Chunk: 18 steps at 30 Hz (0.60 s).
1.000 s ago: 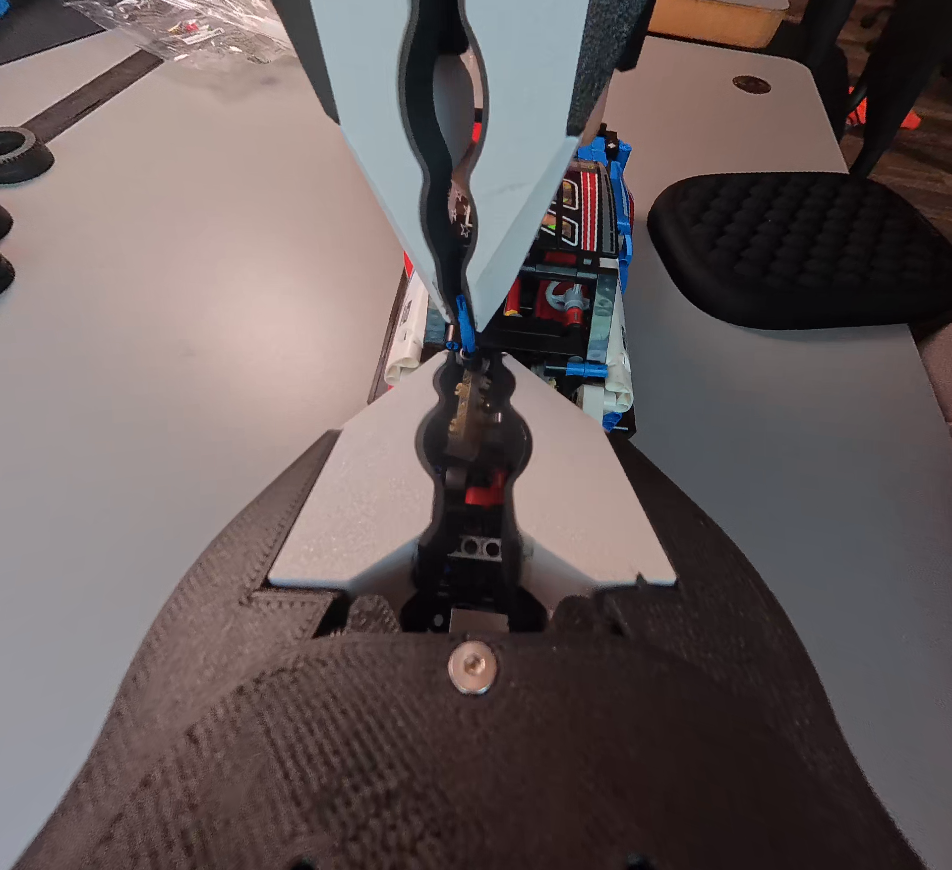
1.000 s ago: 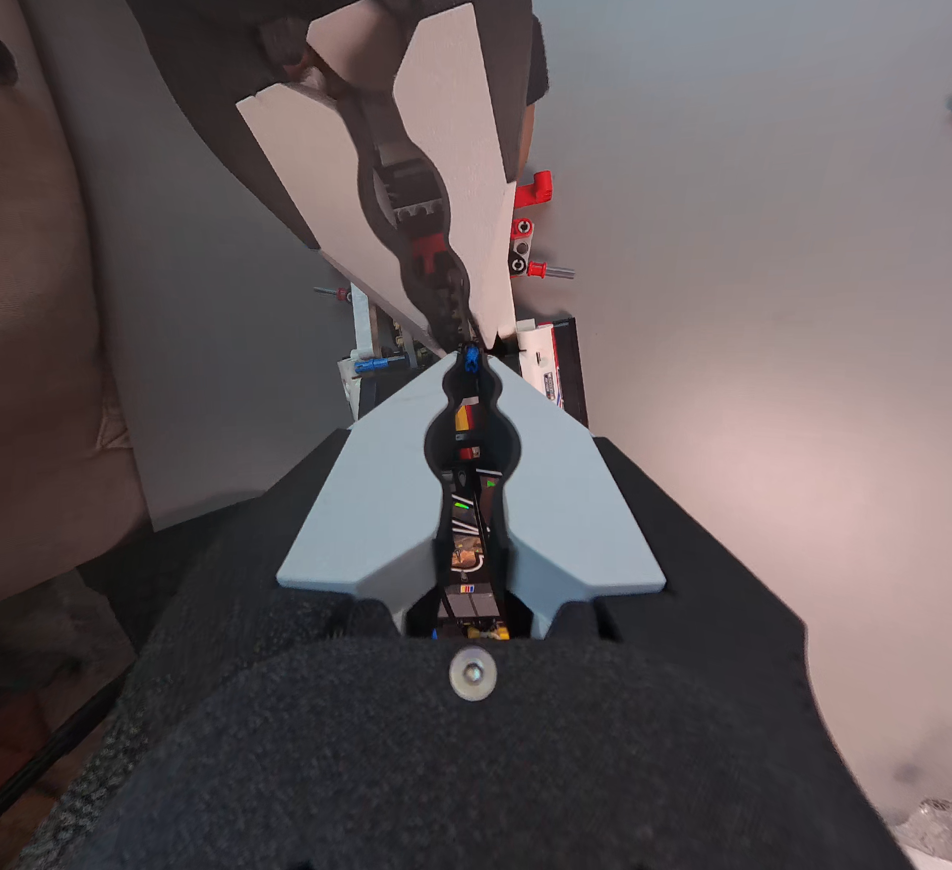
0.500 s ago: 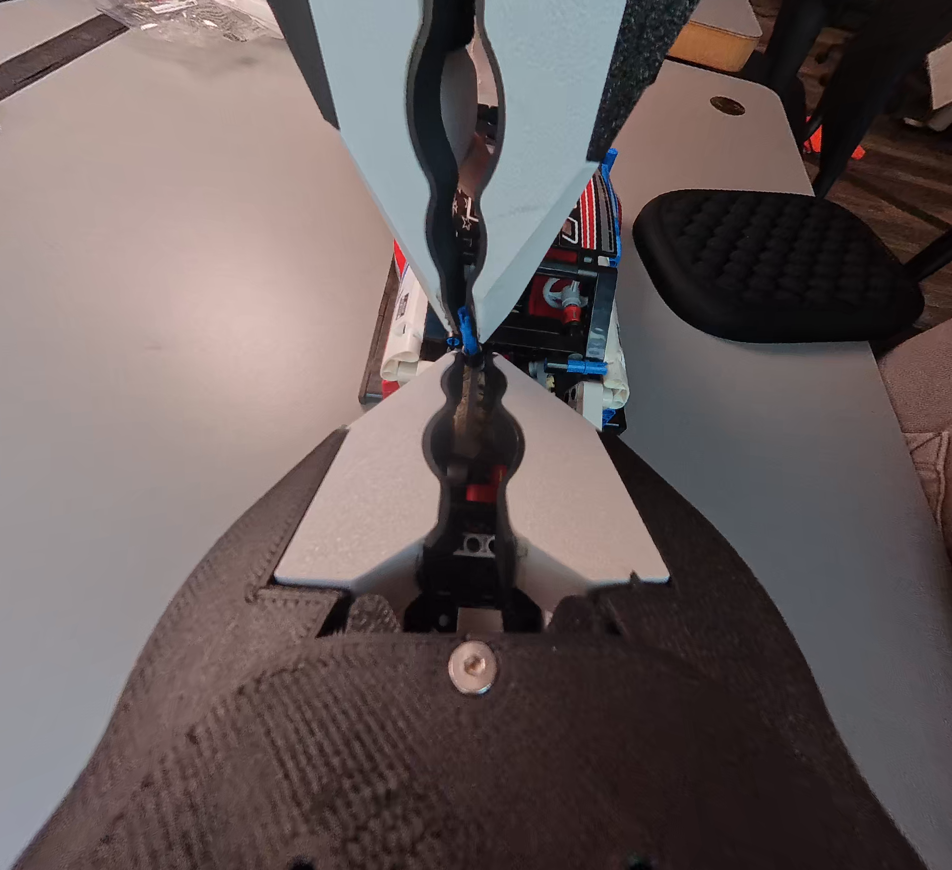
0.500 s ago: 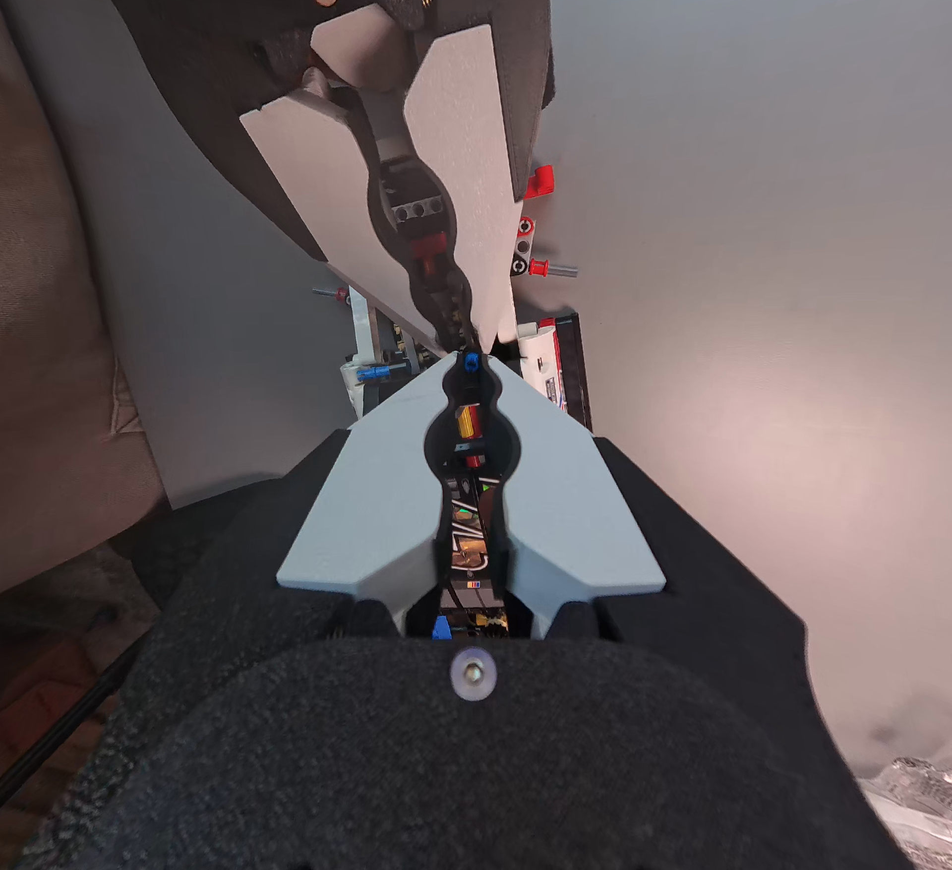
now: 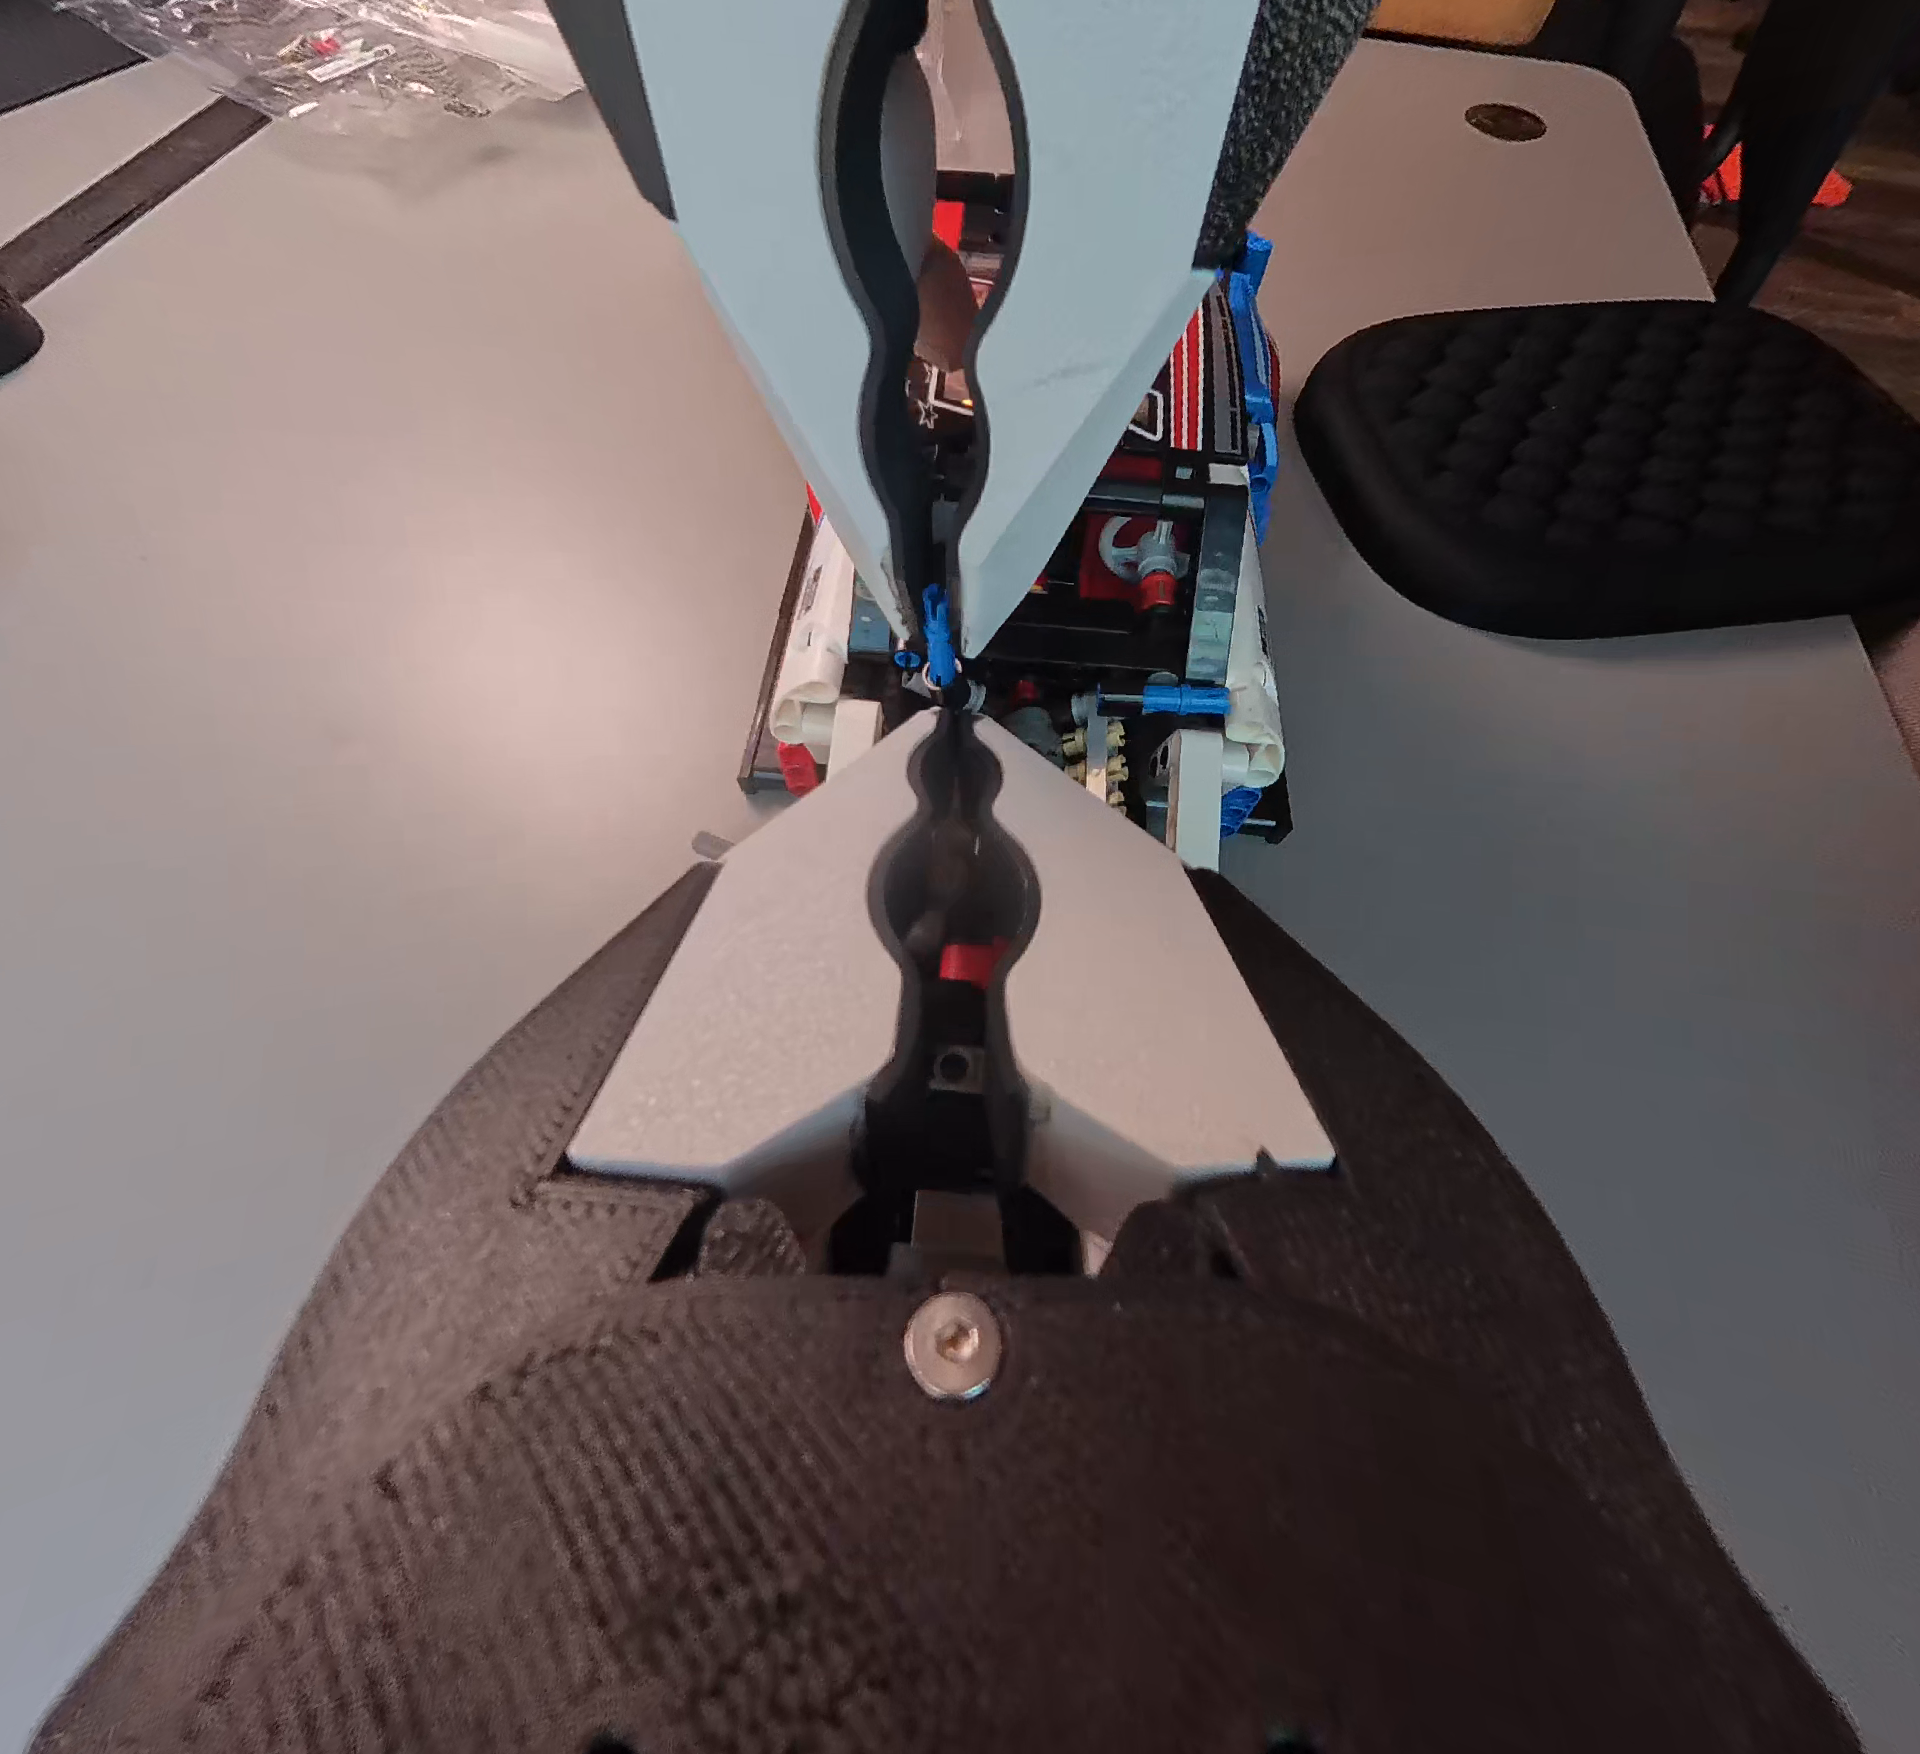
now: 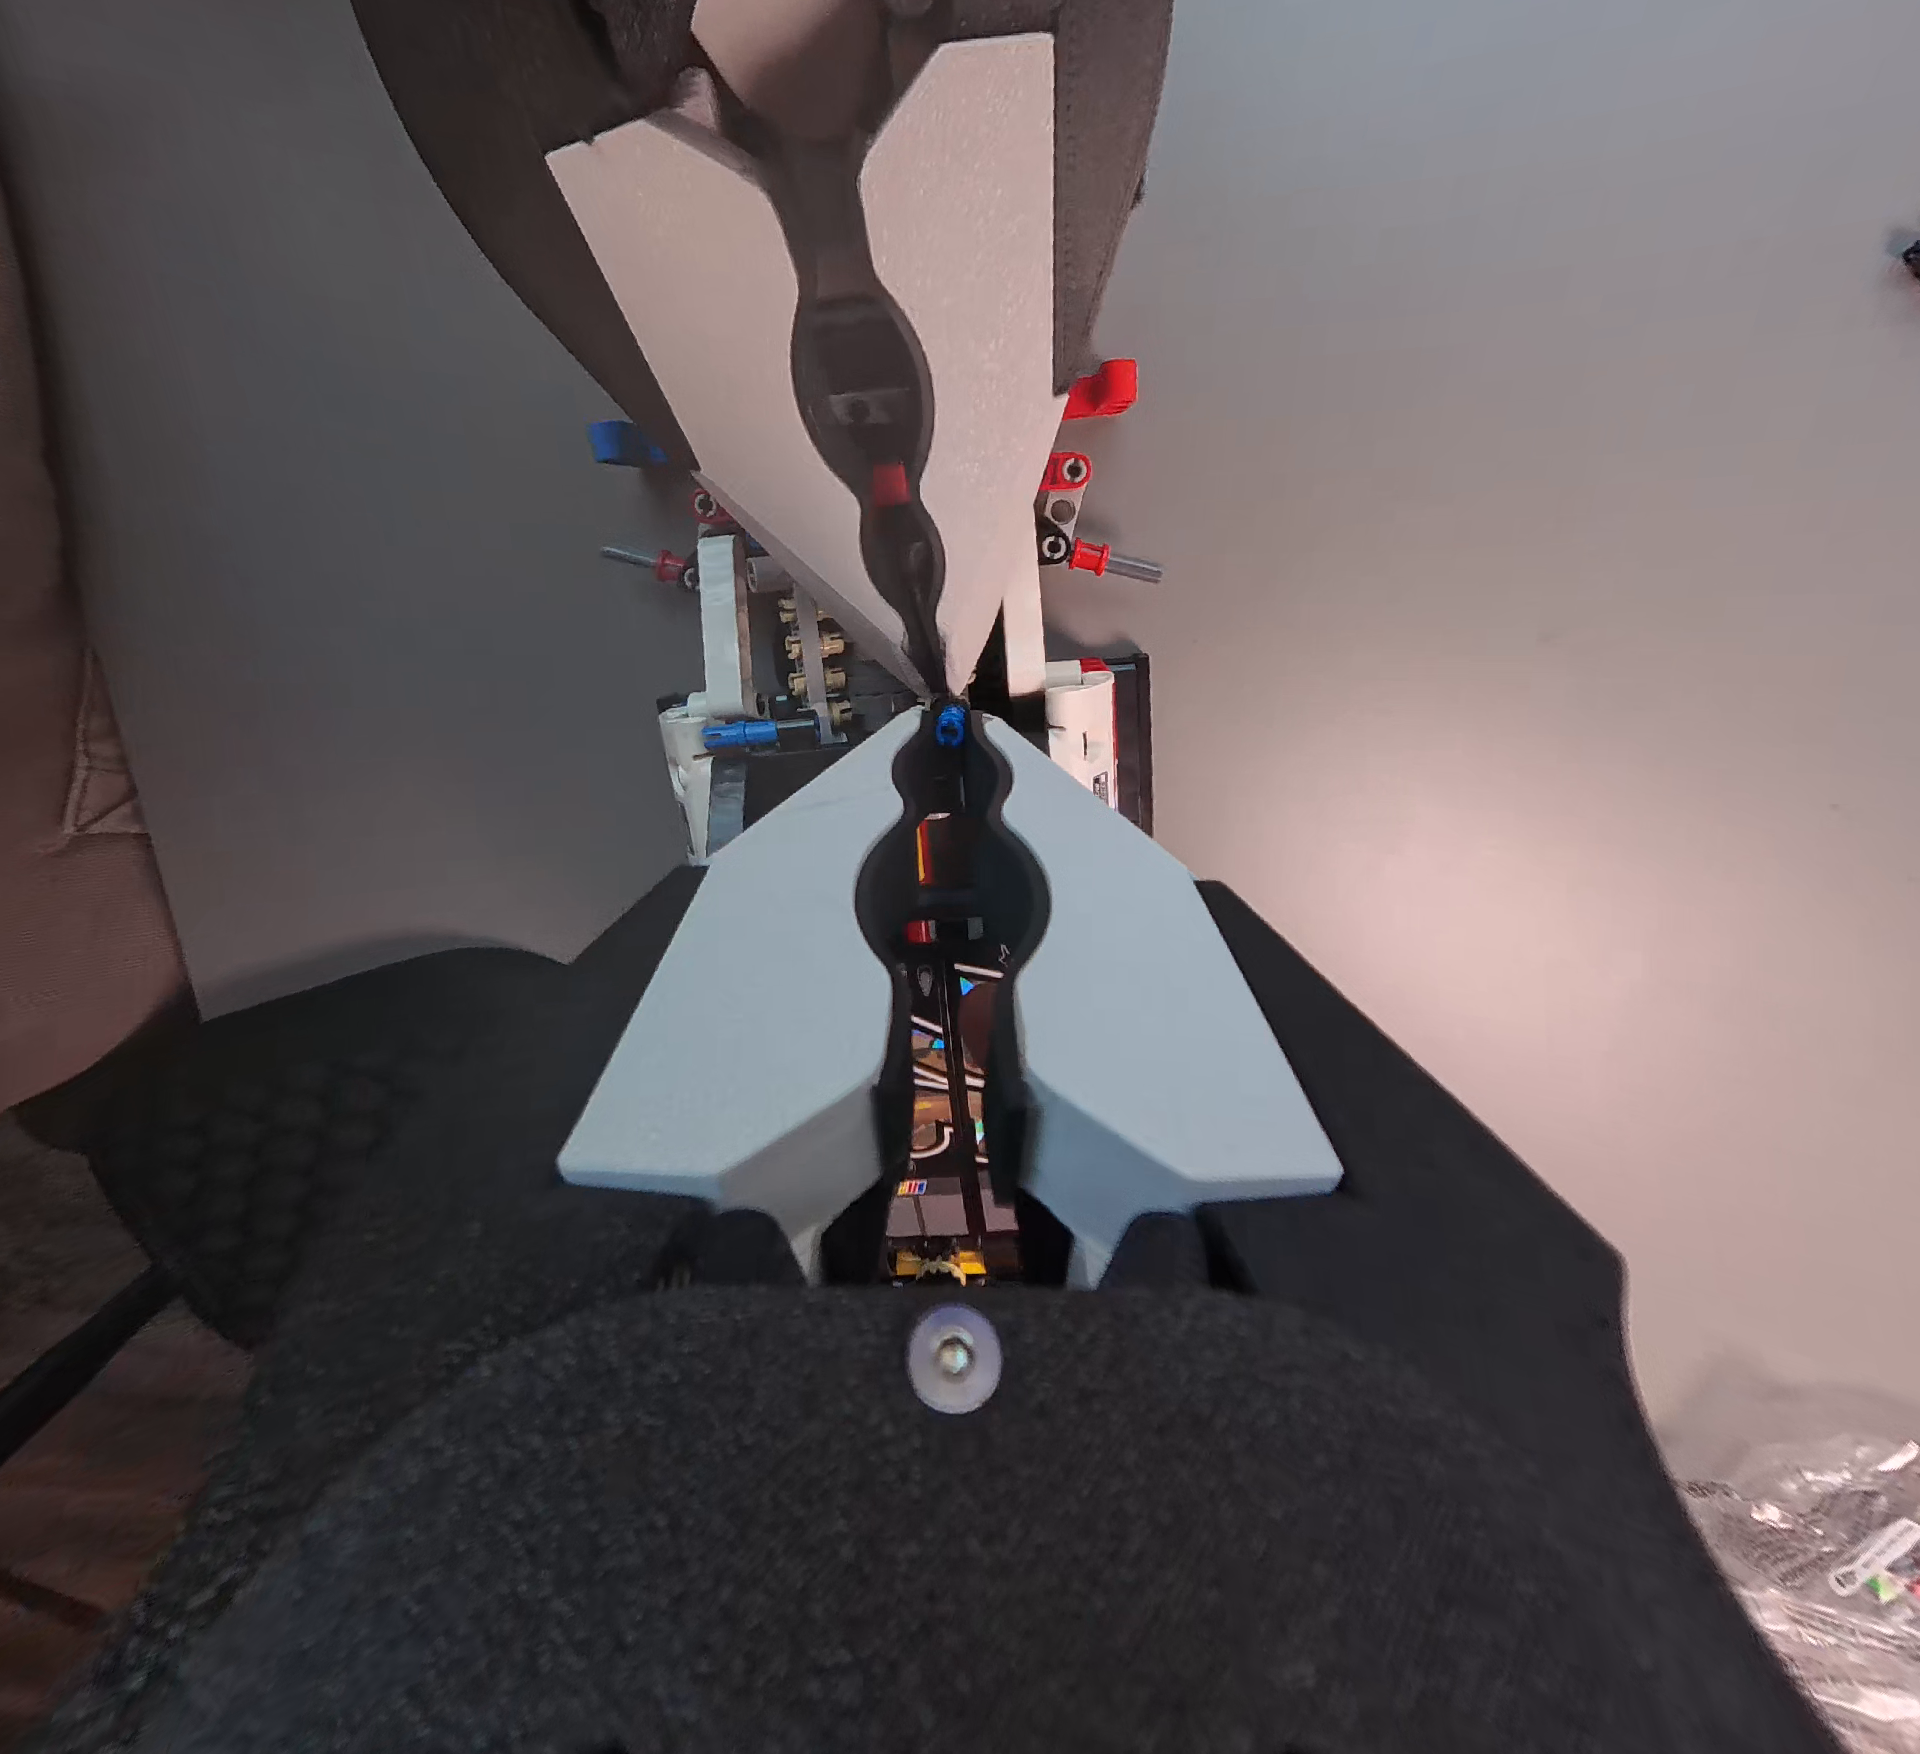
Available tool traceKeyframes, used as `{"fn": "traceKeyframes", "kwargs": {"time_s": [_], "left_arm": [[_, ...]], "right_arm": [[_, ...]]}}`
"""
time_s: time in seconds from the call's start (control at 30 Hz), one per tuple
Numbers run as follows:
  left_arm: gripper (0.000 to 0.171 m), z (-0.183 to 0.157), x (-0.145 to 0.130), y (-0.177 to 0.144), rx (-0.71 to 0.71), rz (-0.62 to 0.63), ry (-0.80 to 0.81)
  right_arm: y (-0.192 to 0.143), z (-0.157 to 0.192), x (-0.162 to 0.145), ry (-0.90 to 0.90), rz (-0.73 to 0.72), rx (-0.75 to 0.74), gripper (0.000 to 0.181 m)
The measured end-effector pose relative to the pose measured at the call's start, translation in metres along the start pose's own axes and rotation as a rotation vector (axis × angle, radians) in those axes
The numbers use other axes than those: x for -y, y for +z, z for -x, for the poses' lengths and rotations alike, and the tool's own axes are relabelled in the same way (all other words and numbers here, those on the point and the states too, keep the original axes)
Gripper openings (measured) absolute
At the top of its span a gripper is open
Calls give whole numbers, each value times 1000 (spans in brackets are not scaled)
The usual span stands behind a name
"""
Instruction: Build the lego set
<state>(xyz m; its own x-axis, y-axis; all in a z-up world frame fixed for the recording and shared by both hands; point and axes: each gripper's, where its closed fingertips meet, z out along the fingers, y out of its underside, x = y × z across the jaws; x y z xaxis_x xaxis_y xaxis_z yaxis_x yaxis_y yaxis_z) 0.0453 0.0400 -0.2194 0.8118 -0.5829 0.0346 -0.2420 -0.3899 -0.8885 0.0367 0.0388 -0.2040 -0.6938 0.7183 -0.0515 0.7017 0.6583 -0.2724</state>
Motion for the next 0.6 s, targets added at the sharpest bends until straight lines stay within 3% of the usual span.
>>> {"fn": "traceKeyframes", "kwargs": {"time_s": [0.6], "left_arm": [[0, -4, -1, 3, -12, 5, 51]], "right_arm": [[1, 1, -6, 79, 37, 1, 2]]}}
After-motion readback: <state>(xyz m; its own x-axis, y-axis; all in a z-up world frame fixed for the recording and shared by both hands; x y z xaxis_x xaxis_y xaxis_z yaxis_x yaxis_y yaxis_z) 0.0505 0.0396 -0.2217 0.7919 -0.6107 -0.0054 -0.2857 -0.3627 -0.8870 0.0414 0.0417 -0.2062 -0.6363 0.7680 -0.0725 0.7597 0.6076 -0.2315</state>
